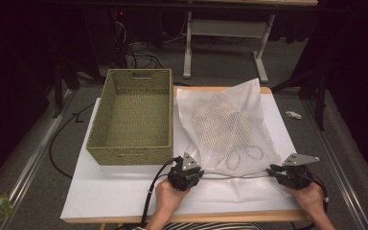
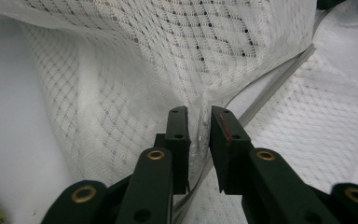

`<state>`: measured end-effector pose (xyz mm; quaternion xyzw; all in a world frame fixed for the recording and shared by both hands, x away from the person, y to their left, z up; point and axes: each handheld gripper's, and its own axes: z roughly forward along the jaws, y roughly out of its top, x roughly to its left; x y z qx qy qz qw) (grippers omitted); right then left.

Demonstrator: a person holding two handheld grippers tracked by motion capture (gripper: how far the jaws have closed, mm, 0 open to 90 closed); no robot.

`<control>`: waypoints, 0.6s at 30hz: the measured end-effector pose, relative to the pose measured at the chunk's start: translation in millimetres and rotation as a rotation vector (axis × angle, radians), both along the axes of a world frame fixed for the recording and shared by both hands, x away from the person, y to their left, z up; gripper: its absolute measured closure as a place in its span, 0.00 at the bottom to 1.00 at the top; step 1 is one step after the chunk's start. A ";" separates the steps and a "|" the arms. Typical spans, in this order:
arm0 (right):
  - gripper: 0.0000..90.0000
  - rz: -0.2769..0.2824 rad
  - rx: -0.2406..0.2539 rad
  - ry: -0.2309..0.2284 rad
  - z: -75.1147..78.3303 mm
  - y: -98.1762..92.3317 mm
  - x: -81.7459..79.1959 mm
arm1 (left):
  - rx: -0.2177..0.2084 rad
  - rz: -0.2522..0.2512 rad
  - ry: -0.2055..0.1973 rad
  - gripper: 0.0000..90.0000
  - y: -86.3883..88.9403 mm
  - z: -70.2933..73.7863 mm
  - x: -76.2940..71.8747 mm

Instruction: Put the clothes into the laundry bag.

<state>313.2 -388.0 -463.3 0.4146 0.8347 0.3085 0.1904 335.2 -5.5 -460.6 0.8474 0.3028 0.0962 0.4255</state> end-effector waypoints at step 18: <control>0.61 -0.019 0.029 -0.018 0.6 -4.7 -3.8 | -0.022 0.156 -0.094 0.55 30.1 -3.7 -14.1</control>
